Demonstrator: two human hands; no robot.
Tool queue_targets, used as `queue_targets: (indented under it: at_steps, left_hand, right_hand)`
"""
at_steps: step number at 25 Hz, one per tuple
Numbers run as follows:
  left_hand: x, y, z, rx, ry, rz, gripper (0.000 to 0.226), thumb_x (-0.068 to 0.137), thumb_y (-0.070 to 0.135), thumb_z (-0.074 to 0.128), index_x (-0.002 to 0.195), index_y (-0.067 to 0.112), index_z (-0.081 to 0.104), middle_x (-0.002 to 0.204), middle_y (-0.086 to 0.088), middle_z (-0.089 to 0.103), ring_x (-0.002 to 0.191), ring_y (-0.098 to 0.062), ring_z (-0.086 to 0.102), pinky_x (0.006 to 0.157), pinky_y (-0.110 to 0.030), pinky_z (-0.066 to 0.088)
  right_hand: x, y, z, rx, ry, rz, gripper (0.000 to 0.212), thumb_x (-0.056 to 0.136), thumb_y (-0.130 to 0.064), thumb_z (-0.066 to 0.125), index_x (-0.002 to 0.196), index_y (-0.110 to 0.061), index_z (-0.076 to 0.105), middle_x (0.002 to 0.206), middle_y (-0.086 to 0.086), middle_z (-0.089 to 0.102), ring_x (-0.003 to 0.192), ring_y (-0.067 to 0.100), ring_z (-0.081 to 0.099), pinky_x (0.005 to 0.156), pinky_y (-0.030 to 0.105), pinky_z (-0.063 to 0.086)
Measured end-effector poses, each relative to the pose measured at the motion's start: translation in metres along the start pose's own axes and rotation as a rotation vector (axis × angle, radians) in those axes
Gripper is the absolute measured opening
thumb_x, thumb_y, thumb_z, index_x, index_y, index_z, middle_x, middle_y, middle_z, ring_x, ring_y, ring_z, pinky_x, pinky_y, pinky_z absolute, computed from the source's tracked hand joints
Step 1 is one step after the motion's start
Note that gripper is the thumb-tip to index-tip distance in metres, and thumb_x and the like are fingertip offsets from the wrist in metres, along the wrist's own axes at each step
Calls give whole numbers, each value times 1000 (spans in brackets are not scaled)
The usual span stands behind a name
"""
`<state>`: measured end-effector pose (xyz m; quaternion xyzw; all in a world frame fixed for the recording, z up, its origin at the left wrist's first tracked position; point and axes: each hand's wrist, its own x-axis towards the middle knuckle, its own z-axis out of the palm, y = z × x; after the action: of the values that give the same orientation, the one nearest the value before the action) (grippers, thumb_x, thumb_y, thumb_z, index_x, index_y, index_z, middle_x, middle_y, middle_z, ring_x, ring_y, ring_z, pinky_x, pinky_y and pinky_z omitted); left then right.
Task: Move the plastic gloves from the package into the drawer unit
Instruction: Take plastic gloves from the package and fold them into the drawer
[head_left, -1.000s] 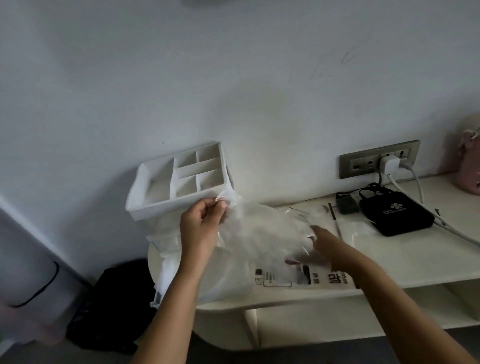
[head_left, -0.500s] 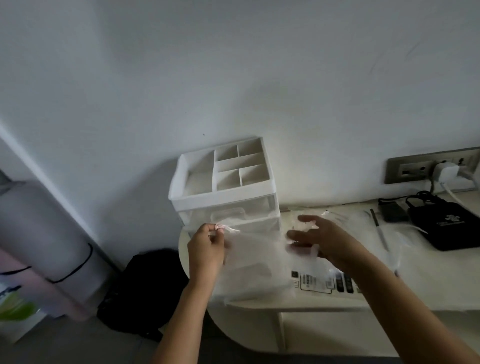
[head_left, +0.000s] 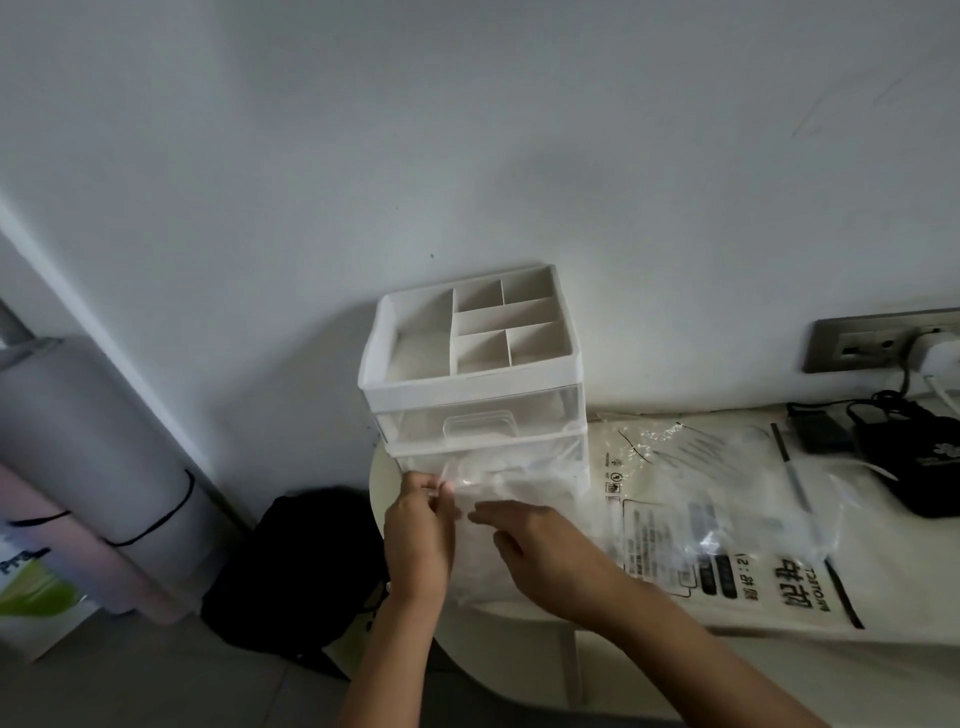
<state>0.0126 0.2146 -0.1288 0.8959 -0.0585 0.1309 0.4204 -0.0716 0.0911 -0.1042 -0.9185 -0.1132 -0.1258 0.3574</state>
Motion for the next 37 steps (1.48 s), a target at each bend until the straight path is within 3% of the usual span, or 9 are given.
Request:
queue_targets:
  at_steps: [5,8,12,14,18,26,30,33,37]
  left_hand:
    - [0,-6,-6,20,-32,19,16,95,32,55,98,17,59,80,4,70,78,-15,67,69,-33,54]
    - [-2,0,-13,191,29,-17,13,93,23,59,102,14,61,92,-2,70,84,-21,66,68,-30,50]
    - [-18,15,-15,227,121,350,16,80,8,72,92,13,63,89,-1,65,81,-19,63,67,-31,53]
    - [-20,23,-10,208,-114,323,4,89,13,63,92,15,64,90,1,67,82,-14,63,72,-25,50]
    - [-8,9,14,442,-472,71,31,98,15,41,126,10,53,131,-7,54,122,-22,49,100,-28,38]
    - [11,-7,12,176,-480,-223,75,86,29,67,146,8,27,149,-10,36,135,-26,38,107,-30,32]
    - [12,-8,14,270,-519,-235,76,82,32,72,143,9,33,144,-10,42,130,-27,43,106,-33,38]
    - [7,-4,14,404,-529,-170,76,77,38,76,138,10,40,137,-10,48,123,-27,49,100,-36,44]
    - [2,4,13,418,-529,-69,57,81,35,70,132,18,49,130,-6,57,116,-25,55,97,-38,46]
  right_hand:
    - [16,7,21,-215,-76,134,39,100,-20,32,135,-17,50,132,5,55,119,20,52,100,28,37]
    - [19,20,31,-451,-341,283,44,101,-26,28,144,-20,34,152,12,27,140,32,22,114,41,17]
    - [23,25,35,-452,-437,325,51,99,-27,32,149,-27,22,159,12,4,145,33,2,117,47,-1]
    - [28,24,34,-463,-462,338,55,98,-25,34,151,-25,18,159,11,2,145,33,1,117,48,-2]
    - [31,27,34,-415,-524,371,55,97,-29,38,150,-27,19,159,8,0,145,35,-2,114,55,-3]
    - [35,36,22,472,191,769,74,89,-13,52,150,-9,9,154,10,7,142,28,11,114,34,15]
    - [34,34,16,518,149,770,52,91,-14,50,140,-7,33,150,9,16,137,28,23,108,33,25]
    - [26,25,-6,501,-16,718,16,93,-15,51,106,-9,58,122,7,44,109,20,47,93,31,39]
    - [9,27,-52,454,-117,677,27,90,-24,59,108,-6,68,107,8,68,100,19,61,91,33,46]
